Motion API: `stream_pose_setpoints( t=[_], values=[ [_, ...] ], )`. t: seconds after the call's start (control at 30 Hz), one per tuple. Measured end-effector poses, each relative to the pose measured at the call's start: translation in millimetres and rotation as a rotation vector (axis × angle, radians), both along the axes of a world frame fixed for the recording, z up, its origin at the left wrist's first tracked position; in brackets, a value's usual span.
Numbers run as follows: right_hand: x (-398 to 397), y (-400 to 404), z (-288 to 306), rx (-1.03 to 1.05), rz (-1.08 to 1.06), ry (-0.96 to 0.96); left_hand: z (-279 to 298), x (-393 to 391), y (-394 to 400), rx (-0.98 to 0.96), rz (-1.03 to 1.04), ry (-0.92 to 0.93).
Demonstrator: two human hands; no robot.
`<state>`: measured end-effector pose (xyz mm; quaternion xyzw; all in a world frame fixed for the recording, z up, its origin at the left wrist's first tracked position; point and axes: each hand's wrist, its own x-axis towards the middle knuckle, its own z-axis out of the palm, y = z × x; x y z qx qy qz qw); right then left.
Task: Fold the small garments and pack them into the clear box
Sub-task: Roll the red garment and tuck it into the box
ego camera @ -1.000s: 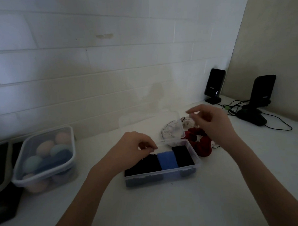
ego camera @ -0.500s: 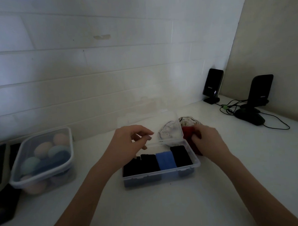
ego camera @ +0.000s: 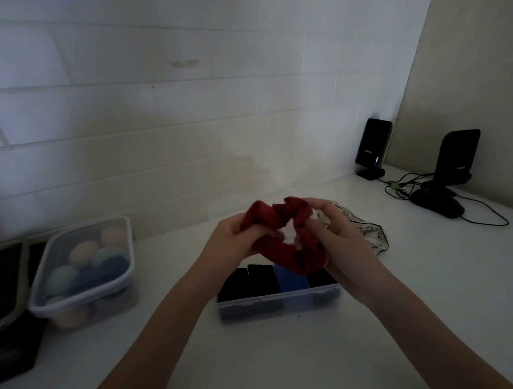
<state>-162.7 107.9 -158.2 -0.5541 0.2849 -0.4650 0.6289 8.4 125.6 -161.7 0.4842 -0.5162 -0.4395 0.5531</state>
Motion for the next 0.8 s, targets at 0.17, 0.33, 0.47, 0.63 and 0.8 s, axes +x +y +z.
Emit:
stream_pose_setpoints(
  t=[0.17,0.33,0.47,0.63,0.8],
  values=[
    [7,1,-4,-0.054,-0.034,0.032,5,10,-3,0.181,-0.214,0.831],
    [12,12,-10,-0.648,-0.147,0.44,3,10,-2,0.047,-0.264,0.672],
    [10,13,-10,-0.815,-0.187,0.511,0,-3,6,-0.142,-0.128,-0.037],
    [7,9,-9,-0.706,-0.232,0.412,-6,-5,8,-0.292,-0.016,-0.501],
    [10,5,-9,-0.483,-0.208,0.176,1,-3,8,-0.283,0.019,-0.409]
  ],
)
